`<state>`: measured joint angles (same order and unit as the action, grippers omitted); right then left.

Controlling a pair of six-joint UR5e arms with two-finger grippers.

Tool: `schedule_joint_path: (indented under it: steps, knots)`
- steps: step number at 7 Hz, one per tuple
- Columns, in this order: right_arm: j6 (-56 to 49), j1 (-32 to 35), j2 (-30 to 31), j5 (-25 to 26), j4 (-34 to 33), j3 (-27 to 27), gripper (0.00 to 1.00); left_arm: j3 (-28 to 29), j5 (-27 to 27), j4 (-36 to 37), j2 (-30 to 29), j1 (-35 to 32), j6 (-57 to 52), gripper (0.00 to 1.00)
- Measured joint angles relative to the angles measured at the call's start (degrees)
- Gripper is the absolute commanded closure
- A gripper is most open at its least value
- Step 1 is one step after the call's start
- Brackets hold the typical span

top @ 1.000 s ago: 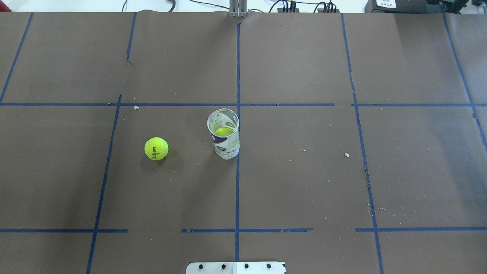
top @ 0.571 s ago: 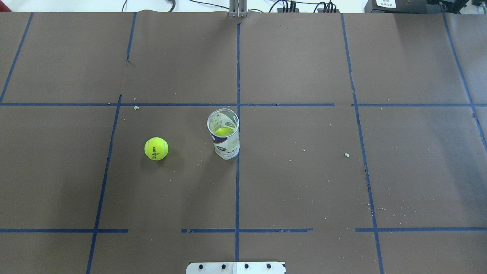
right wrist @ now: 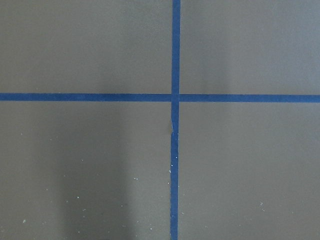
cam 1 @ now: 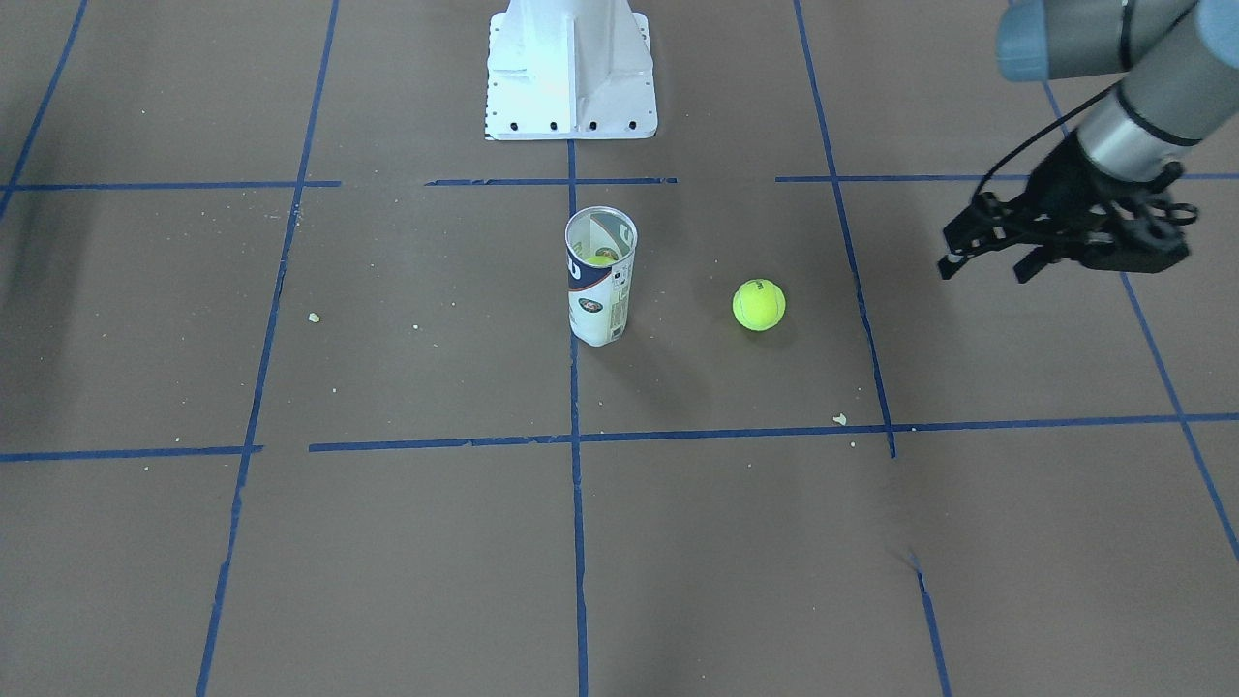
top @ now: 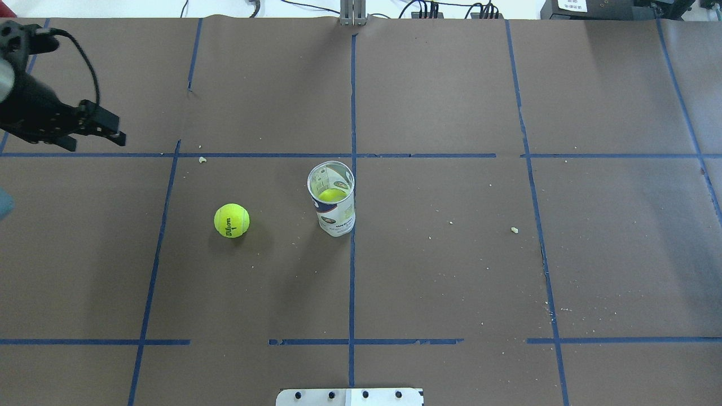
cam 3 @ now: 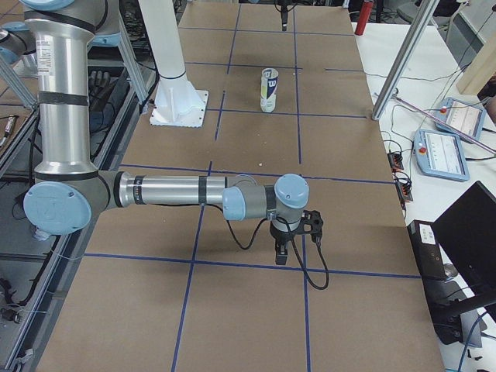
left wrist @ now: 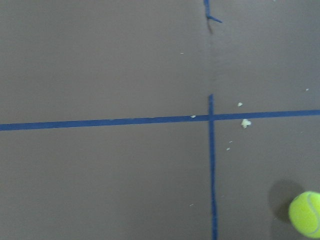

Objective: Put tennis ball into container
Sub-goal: 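Move the left gripper over the yellow-green tennis ball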

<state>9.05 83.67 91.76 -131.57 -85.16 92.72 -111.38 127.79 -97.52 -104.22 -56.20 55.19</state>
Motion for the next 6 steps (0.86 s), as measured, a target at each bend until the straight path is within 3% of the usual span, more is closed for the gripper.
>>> schedule_joint_path:
  steps: [3, 6]
  knots:
    - [0.00, 0.00, 0.00, 0.00, 0.00, 0.00, 0.00, 5.57, -9.33, 0.12, -7.01, 12.12, 12.46, 0.00]
    - [0.00, -0.02, 0.00, 0.00, 0.00, 0.00, 0.00, 9.14, -15.33, 0.17, -8.99, 18.75, 16.40, 0.00]
